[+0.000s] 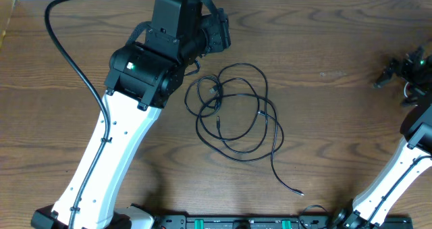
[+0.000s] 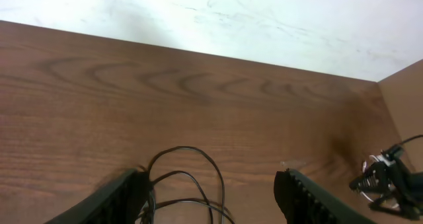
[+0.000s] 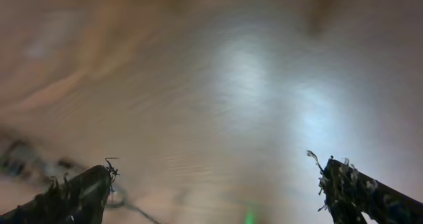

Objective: Untangle cables

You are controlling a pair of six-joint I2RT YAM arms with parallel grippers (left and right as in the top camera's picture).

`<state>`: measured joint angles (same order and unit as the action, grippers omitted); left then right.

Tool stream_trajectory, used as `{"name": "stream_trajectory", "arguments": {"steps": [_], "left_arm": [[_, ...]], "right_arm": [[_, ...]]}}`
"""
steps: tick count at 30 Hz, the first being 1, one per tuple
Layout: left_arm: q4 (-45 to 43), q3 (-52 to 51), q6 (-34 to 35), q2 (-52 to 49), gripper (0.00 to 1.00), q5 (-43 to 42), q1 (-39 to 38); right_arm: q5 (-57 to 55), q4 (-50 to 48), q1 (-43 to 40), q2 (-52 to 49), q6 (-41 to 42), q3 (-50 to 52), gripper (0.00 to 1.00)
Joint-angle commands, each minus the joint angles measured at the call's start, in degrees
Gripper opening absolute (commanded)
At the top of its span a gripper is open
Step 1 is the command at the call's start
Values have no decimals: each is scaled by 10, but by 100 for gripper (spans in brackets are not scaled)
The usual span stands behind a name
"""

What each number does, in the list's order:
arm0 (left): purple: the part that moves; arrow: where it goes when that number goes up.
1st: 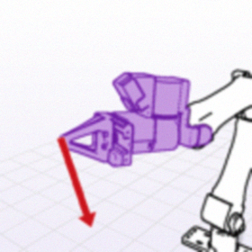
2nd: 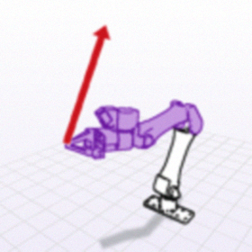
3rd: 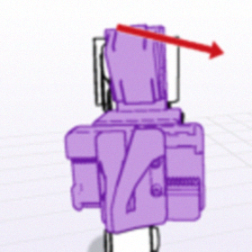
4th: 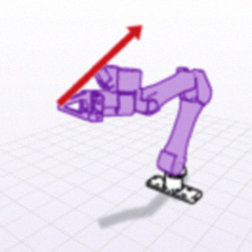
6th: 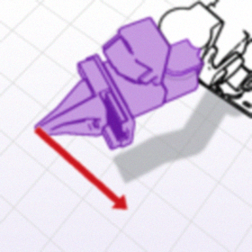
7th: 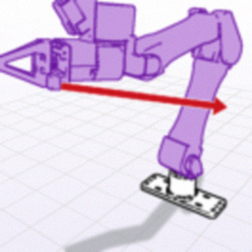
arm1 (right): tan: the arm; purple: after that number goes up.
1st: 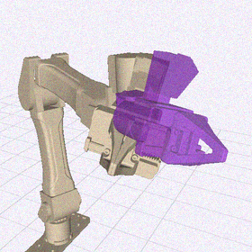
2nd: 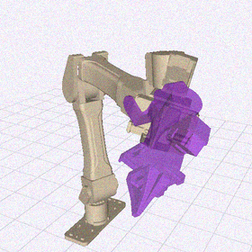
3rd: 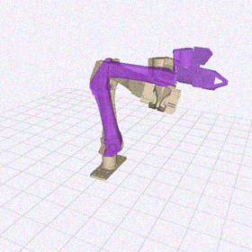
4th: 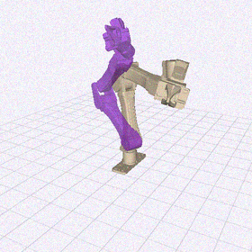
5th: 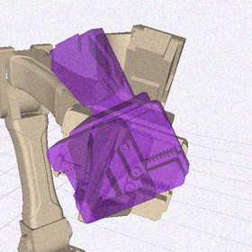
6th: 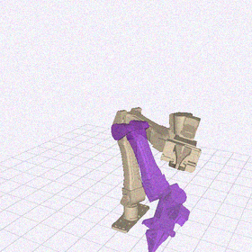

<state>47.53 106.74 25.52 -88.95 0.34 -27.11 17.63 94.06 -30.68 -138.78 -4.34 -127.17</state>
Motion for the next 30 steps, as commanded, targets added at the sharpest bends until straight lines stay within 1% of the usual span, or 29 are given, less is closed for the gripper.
{"name": "stream_trajectory", "arguments": {"steps": [1,6,9,12,15,17,22,23,26,30], "left_arm": [[0,4,-1,-8,66,2,-1],[0,4,-9,-7,66,2,-1],[0,4,-39,-7,67,1,-1],[0,4,-58,-7,70,0,-1],[3,4,-101,-7,71,-68,10],[12,4,-107,-7,71,-99,23],[72,4,-113,-8,71,-122,69],[85,4,-122,-9,71,-122,74],[133,-8,-174,-18,71,-122,81],[150,-53,-180,-39,70,-122,80]], "right_arm": [[195,0,12,17,-135,-25,99],[213,1,24,20,-142,-34,99],[216,7,44,28,-167,-34,93],[217,4,73,45,-181,-34,90],[218,-10,117,83,-191,-34,89],[218,-23,139,107,-191,-34,88],[218,-51,193,171,-187,-34,90],[217,-61,202,181,-178,-34,91],[198,-95,231,198,-147,-34,99],[116,-120,244,195,-60,-33,99]]}}
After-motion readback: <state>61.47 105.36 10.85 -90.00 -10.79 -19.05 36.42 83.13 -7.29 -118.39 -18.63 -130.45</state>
